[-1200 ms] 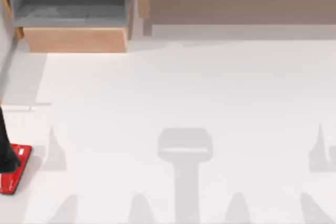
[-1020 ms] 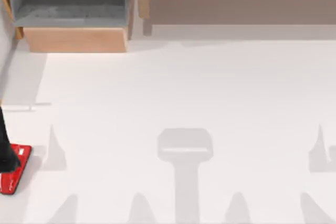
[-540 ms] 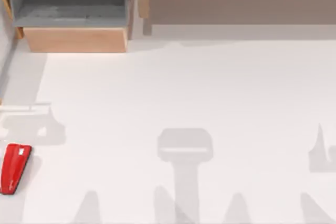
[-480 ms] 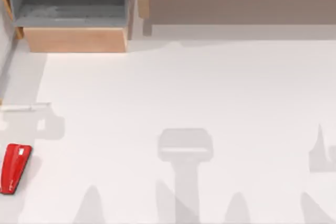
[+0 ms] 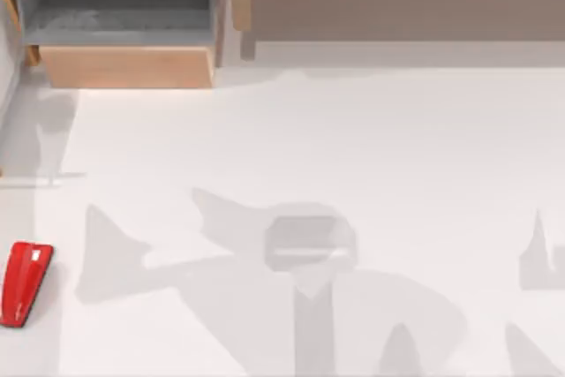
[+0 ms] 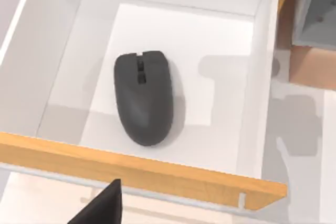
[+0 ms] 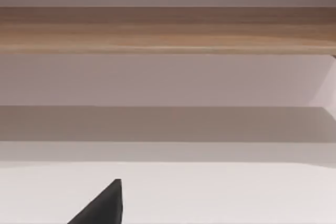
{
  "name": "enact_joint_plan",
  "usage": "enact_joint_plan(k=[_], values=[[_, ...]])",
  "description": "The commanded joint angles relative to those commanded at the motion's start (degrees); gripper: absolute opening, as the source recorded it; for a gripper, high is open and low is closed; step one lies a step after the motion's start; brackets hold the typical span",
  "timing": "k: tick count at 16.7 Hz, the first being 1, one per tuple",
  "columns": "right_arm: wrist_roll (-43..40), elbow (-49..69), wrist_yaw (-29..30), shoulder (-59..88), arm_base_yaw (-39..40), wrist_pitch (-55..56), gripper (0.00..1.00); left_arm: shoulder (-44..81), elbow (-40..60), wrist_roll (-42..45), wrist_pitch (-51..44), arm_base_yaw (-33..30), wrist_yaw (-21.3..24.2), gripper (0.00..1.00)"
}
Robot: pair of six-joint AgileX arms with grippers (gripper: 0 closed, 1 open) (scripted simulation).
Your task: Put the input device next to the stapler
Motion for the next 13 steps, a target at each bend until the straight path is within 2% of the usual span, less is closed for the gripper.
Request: enact_joint_plan(k=[7,13], values=[[0.0,0.0,0.0,0.0,0.0,0.0,1.0,41.61,38.82,-1.96,-19.92,4.96,-1.22,1.0],[0.0,0.0,0.0,0.0,0.0,0.0,1.0,65.33,60.32,-3.87,-30.84,5.06,-1.82,1.0]])
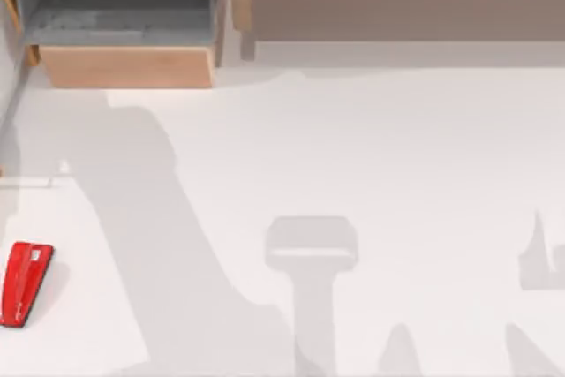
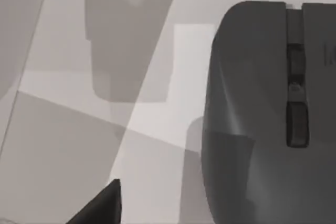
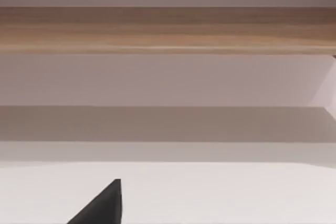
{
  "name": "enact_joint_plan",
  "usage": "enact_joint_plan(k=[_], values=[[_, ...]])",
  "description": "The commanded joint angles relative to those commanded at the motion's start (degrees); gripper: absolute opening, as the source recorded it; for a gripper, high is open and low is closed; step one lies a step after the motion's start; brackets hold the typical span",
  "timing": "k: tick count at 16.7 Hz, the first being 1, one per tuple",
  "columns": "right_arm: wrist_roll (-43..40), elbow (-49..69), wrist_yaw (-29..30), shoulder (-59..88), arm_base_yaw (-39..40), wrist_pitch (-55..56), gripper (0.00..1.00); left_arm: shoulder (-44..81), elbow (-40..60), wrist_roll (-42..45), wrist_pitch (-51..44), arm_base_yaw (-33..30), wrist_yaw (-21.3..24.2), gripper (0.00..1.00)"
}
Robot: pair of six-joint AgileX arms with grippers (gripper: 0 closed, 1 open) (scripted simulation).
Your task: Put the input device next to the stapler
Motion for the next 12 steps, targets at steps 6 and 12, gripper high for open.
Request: enact_joint_plan(k=[6,12], values=[[0.0,0.0,0.0,0.0,0.0,0.0,1.0,4.92,4.74,-0.29,-2.47,-0.94,0.11,1.0],[0.0,0.0,0.0,0.0,0.0,0.0,1.0,4.96,3.99,0.05,-1.69,-0.51,0.13,1.0]])
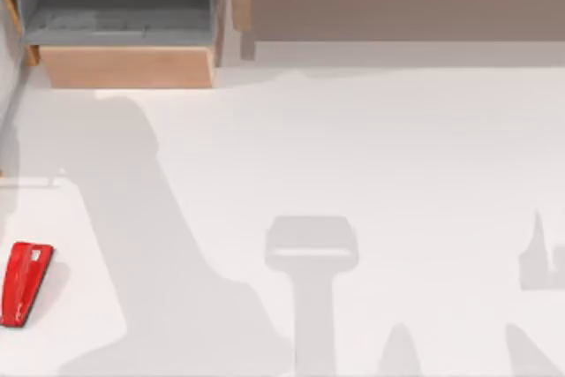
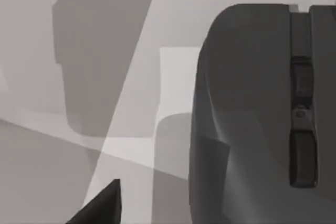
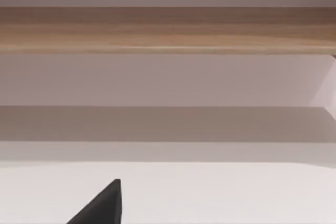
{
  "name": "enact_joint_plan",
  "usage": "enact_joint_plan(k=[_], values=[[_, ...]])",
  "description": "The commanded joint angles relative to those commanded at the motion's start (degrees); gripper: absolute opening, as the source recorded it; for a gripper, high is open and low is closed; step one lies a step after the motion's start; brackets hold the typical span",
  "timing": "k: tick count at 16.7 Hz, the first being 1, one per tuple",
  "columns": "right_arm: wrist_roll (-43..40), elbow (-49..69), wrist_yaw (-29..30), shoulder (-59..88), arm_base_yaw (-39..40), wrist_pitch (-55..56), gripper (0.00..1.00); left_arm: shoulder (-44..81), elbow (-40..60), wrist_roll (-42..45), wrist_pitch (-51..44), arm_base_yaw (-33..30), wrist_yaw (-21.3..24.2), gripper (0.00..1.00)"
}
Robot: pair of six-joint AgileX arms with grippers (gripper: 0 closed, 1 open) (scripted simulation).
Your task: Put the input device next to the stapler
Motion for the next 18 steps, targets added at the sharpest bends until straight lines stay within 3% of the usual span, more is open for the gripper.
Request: enact_joint_plan(k=[18], values=[[0.0,0.0,0.0,0.0,0.0,0.0,1.0,0.87,-4.29,-0.3,5.16,-0.39,0.0,1.0]])
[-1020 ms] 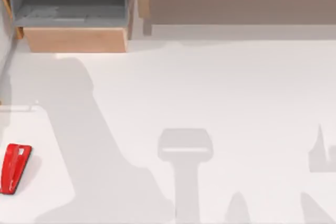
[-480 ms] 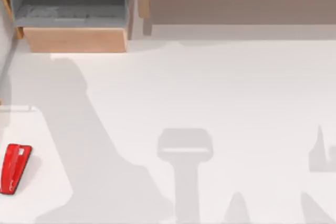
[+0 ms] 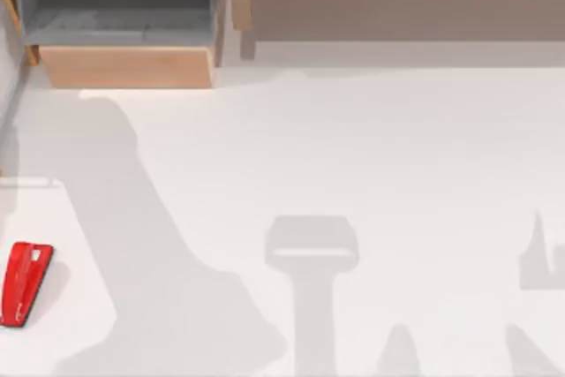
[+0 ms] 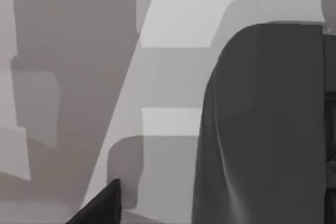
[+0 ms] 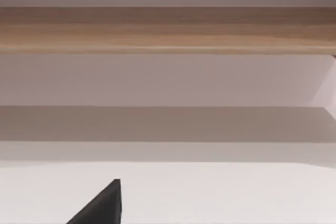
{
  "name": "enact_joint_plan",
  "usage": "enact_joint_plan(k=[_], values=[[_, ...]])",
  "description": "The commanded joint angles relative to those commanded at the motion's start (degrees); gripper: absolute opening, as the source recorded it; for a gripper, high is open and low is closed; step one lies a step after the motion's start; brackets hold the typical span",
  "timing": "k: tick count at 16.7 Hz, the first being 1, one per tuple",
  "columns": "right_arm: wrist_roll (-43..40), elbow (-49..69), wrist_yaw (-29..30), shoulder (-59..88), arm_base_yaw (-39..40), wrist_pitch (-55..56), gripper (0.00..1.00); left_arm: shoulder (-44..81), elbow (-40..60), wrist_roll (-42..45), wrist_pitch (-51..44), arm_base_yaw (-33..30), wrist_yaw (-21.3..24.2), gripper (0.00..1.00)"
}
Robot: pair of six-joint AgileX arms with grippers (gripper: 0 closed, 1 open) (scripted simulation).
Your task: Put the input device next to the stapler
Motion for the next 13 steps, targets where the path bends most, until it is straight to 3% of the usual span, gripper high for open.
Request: enact_joint_plan(k=[13], values=[[0.0,0.0,0.0,0.0,0.0,0.0,1.0,0.0,0.0,0.0,0.0,0.0,0.0,0.02]])
